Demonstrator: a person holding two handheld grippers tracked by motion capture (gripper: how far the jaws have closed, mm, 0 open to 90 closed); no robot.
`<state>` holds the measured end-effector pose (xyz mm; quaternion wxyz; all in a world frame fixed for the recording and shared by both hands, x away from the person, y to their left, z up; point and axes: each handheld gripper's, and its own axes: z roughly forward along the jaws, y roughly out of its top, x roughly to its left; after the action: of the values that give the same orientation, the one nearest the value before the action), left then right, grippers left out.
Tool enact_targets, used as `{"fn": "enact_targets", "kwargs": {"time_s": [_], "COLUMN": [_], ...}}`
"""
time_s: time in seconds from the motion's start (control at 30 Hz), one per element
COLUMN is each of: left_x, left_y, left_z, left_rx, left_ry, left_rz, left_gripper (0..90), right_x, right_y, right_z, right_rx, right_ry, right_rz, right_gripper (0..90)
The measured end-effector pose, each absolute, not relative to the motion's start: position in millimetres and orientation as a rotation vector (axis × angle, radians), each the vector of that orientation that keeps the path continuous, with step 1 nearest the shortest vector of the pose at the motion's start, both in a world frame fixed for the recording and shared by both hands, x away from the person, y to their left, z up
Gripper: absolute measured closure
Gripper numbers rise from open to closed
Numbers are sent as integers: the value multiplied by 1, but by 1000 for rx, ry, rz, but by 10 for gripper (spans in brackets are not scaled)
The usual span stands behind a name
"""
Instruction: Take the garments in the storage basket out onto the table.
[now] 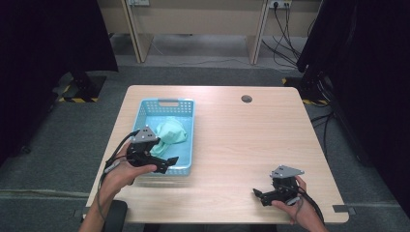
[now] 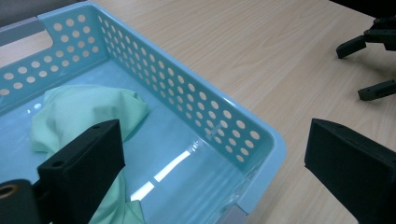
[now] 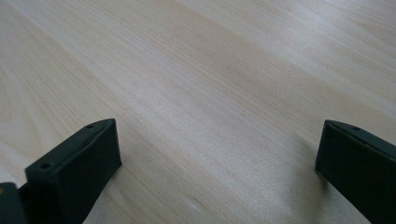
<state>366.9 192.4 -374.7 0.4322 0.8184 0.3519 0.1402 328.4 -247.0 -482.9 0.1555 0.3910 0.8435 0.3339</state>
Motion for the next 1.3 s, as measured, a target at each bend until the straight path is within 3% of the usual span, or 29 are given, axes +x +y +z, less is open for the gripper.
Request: {"fn": "enact_targets", "kwargs": {"time_s": [1.3], "left_x": [404], "left_y": [187], "left_z": [-380], "left_rx": [2067], "left_ry": [941], "left_rz": [361], "left_gripper": [48], "right_x": [328], "right_y": [-247], "right_z": [-483], "right_rx": [1120], "right_ry": [2416], "right_rz": [957], "right_gripper": [2]}}
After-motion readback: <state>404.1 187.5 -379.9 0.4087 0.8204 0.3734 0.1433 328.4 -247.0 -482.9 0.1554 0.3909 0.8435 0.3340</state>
